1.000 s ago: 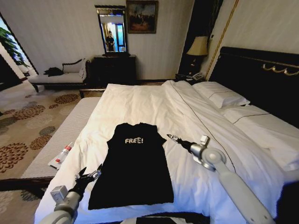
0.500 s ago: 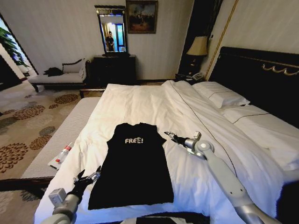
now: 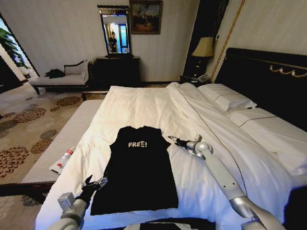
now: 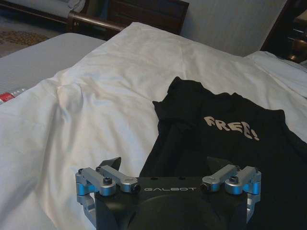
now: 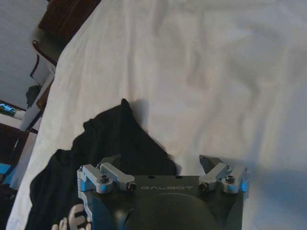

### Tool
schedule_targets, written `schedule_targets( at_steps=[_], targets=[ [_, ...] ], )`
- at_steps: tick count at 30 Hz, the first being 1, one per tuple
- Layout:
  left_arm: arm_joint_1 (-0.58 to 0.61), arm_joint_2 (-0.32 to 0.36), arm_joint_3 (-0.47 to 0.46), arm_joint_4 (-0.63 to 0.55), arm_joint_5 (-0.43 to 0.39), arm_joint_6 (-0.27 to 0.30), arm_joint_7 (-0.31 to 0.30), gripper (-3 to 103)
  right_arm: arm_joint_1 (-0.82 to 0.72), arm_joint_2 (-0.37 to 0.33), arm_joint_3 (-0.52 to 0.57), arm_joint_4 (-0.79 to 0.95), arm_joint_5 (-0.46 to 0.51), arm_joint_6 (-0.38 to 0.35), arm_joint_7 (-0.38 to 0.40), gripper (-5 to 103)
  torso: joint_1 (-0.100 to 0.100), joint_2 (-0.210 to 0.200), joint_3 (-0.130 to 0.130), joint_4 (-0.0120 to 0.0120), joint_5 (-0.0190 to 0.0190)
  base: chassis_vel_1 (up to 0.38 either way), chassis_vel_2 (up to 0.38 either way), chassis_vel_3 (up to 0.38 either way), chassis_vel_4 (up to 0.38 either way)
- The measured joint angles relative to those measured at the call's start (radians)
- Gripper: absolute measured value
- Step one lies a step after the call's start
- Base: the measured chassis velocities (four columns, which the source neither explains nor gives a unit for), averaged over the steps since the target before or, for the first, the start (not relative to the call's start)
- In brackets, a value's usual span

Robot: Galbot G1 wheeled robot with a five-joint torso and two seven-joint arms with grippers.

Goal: Fold the clothes on the bed.

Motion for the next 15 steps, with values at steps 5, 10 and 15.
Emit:
schedule_targets(
  at_steps=[5, 10, 15],
  targets=[
    [0.001, 0.007, -0.011, -0.007, 0.0, 0.0, 0.001, 100, 0.005, 0.02, -0.009, -0.009, -0.009, -0.002, -0.005, 90, 0.0, 0.0, 0.0, 0.0001, 0.0001, 0.0, 0.0, 0.0, 0.0],
    [0.004, 0.01, -0.034, -0.025, -0.038, 0.004, -0.008, 100, 0.01, 0.045, -0.018, -0.02, -0.028, -0.002, -0.01, 90, 0.0, 0.0, 0.0, 0.0001, 0.0, 0.0, 0.0, 0.0, 0.0],
    [0.009, 0.009, -0.065, -0.037, -0.066, 0.009, -0.015, 100, 0.018, 0.056, -0.027, -0.041, -0.045, -0.002, -0.017, 85, 0.0, 0.0, 0.0, 0.0, 0.0, 0.0, 0.0, 0.0, 0.0]
  ],
)
